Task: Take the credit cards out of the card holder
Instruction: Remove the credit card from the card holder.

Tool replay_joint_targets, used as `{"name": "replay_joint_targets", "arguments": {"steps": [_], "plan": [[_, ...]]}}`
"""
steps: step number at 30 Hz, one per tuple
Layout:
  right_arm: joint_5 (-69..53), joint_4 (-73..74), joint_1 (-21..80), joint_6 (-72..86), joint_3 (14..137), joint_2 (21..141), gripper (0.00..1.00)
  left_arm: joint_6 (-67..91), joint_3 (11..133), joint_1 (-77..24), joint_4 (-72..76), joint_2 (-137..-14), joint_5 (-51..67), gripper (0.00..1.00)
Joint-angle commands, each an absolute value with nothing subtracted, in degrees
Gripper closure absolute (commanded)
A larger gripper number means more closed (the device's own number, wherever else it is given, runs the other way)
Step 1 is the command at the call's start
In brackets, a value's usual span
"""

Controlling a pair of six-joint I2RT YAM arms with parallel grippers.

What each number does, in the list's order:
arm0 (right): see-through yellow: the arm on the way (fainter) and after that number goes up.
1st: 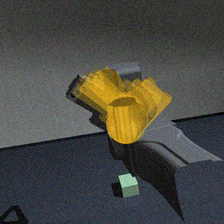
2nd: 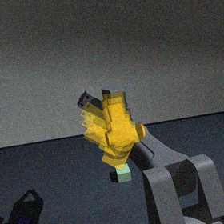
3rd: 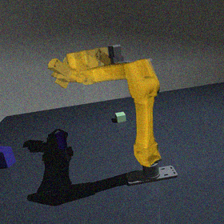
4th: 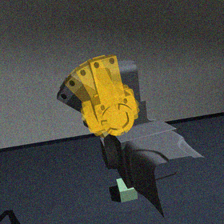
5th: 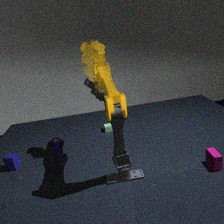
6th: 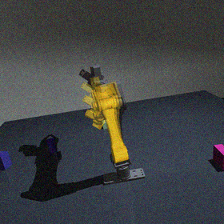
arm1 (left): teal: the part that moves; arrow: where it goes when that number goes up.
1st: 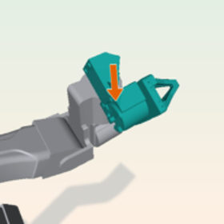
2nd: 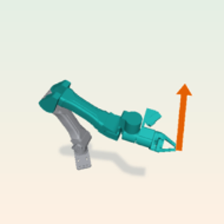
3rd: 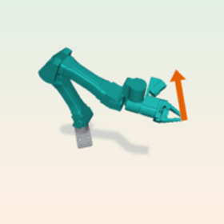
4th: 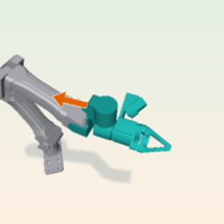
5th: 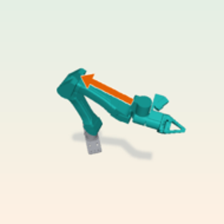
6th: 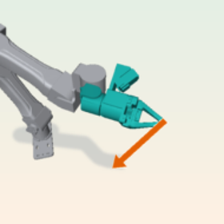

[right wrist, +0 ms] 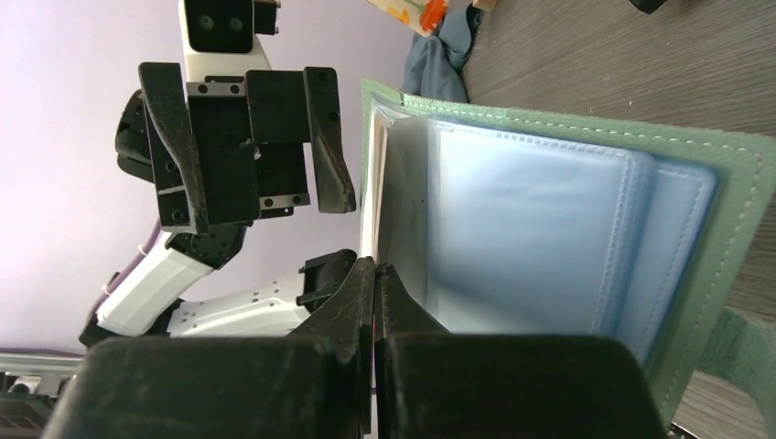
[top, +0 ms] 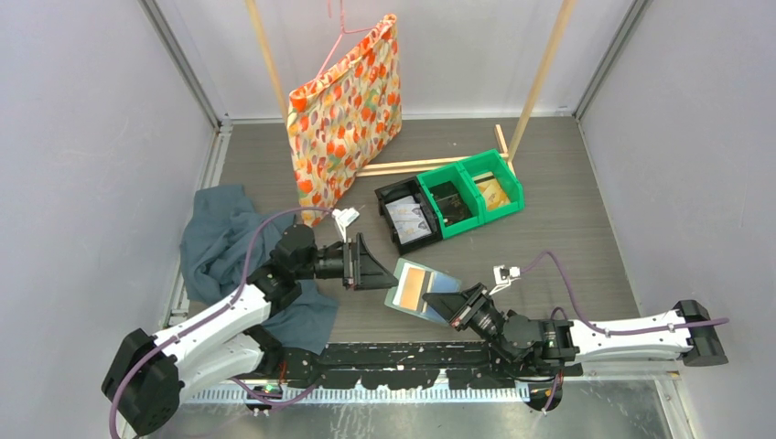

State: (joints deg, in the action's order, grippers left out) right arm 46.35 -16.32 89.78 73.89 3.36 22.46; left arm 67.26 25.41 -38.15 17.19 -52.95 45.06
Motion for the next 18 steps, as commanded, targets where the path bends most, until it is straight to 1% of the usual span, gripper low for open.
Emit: {"name": "replay_joint_targets", "arguments": {"steps": [1,8,11,14,18], "plan": [[47.42,-21.70,89.78,72.45,7.07,24.63,0.99,66.97,24.95,-39.55,20.86,-54.25,45.67,0.29],[47.05,-23.20,89.81,71.90,8.21,26.97,0.99,66.26,24.70,-40.40,20.73,-55.03,45.67,0.44],[47.10,-23.12,89.82,71.72,8.34,26.87,0.99,66.05,24.61,-40.84,20.74,-55.52,45.88,0.46],[47.11,-23.01,89.72,71.72,8.35,26.68,0.99,66.02,24.61,-41.00,20.75,-55.47,45.81,0.56],[46.94,-22.79,89.77,71.54,8.63,26.88,0.99,65.94,24.78,-41.04,20.74,-55.29,45.71,0.74]]}}
